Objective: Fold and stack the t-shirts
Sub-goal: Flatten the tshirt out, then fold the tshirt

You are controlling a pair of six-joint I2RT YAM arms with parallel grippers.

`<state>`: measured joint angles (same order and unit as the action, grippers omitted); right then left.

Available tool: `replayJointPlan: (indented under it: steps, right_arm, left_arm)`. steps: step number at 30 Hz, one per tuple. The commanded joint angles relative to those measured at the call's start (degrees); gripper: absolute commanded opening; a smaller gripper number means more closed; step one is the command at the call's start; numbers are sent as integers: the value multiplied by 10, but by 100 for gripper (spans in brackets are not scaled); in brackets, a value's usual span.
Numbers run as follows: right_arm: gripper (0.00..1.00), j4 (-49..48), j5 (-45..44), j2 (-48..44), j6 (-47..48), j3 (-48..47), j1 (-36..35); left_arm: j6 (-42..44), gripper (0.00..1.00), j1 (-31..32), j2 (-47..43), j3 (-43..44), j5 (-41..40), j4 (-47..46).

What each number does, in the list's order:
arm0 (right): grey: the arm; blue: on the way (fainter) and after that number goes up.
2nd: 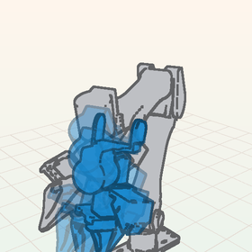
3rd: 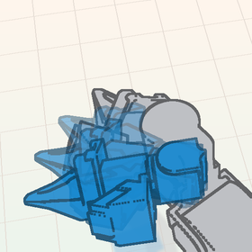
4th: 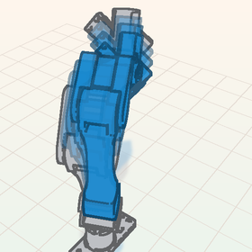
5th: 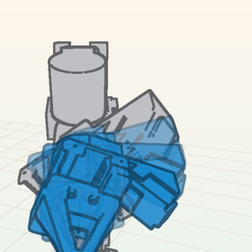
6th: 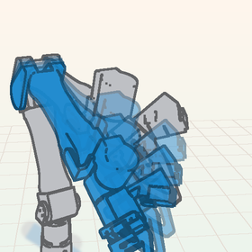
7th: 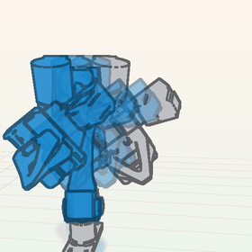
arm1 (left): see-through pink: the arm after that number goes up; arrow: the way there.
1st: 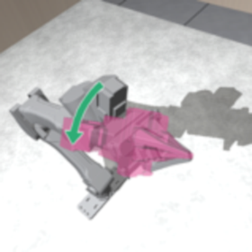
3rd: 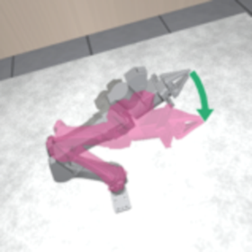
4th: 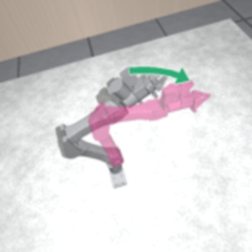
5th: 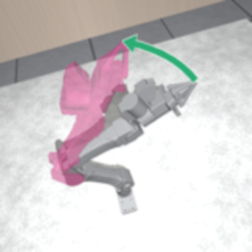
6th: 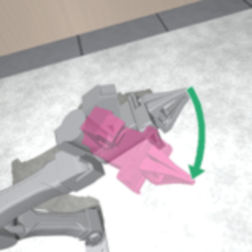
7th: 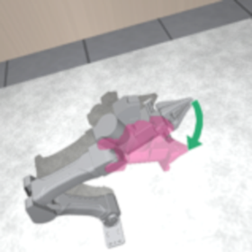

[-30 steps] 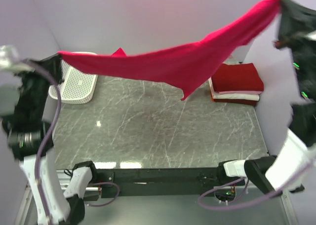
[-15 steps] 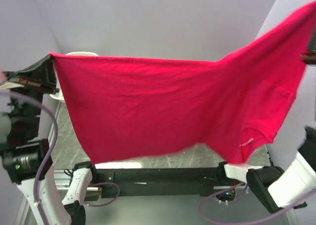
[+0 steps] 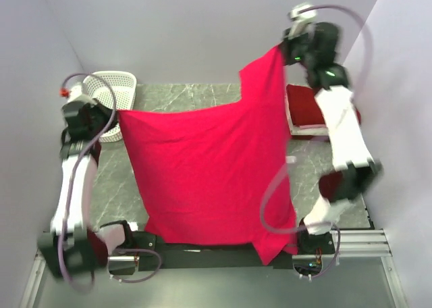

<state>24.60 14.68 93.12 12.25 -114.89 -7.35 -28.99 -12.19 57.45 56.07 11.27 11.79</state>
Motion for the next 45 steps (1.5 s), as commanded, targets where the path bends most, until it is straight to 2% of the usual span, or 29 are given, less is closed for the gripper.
replayJointPlan:
  steps: [1,2,3,5,6,7,8,11,15,19,23,31,34,38,45]
  right_arm:
    - [0,-36,50,119,-9,-13,5]
    - [0,-33,54,156,-13,-29,4]
    - [0,-26,68,236,-16,-80,4]
    - [0,-4,68,322,-16,-155,-2]
    - [0,21,59,396,-14,-236,-9]
    - [0,24,49,423,-12,-264,-13]
    - [0,-9,32,433,0,-264,-19]
    - [0,-82,-19,423,6,-176,-41]
    - [0,-81,-47,439,-17,-209,-39]
    - [0,-90,-24,415,-28,-186,-26]
    - [0,-103,13,363,-35,-106,-11]
    - [0,-96,119,253,-37,27,34]
    - [0,-118,141,194,-35,112,44]
    - [0,-139,153,136,-26,205,47]
    - [0,-161,164,60,-25,295,46]
  left_arm:
    - [-8,0,4,149,15,17,-45]
    - [-4,0,6,191,30,18,-39]
    - [2,0,8,269,73,11,-14]
    - [16,0,13,337,111,1,-12]
    - [18,0,14,383,137,-17,-18]
    - [19,0,14,401,147,-24,-37]
    - [20,0,15,416,154,-31,-45]
    - [24,0,14,462,198,-38,-62]
    - [33,0,15,501,235,-36,-63]
    - [60,0,16,523,256,14,-57]
    - [73,0,16,520,242,39,-70]
    - [95,1,16,480,189,17,-76]
    - [99,0,16,462,163,1,-84]
    - [100,0,16,440,139,-5,-91]
    - [98,0,16,385,102,-38,-92]
